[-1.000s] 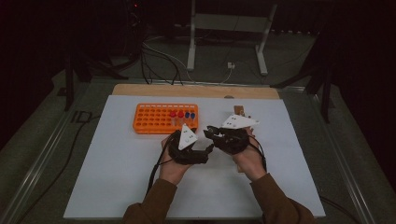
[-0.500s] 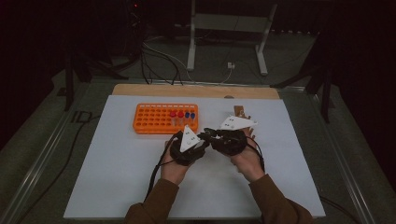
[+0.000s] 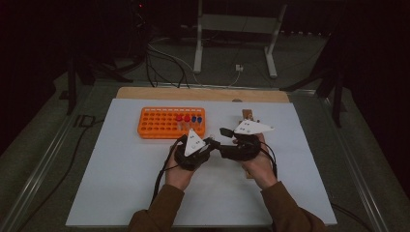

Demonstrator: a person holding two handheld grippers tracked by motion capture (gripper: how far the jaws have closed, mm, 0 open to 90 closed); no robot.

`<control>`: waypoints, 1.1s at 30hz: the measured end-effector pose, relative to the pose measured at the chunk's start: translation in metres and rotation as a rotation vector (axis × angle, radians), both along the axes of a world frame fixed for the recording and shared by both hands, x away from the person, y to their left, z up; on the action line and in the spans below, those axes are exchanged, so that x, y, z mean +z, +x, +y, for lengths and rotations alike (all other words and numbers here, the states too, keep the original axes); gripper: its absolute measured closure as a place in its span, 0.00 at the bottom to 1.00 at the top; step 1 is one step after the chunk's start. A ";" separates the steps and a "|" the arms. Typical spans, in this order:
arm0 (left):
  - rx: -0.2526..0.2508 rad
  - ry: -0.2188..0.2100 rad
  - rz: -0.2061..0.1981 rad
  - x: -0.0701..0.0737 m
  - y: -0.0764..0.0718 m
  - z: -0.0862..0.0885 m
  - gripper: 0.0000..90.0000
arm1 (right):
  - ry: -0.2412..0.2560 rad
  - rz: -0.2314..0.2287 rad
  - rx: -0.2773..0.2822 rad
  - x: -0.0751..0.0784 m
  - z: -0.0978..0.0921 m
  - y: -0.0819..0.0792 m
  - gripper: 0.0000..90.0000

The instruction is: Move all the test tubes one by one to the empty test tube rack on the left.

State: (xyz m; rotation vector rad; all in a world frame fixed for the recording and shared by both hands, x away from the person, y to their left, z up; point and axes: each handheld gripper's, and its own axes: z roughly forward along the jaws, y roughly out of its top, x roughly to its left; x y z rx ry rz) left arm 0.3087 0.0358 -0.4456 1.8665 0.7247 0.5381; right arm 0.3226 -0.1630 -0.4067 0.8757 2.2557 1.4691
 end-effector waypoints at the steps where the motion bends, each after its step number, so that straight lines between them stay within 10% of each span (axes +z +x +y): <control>1: 0.003 -0.003 0.001 0.000 0.000 0.001 0.85 | 0.002 -0.002 -0.014 -0.001 -0.002 0.000 0.36; 13: 0.033 -0.015 0.005 0.002 0.003 0.012 0.85 | -0.010 -0.004 -0.106 -0.015 -0.022 -0.004 0.03; 33: 0.102 -0.050 0.018 0.006 0.016 0.044 0.84 | 0.008 -0.012 -0.238 -0.032 -0.069 -0.020 0.00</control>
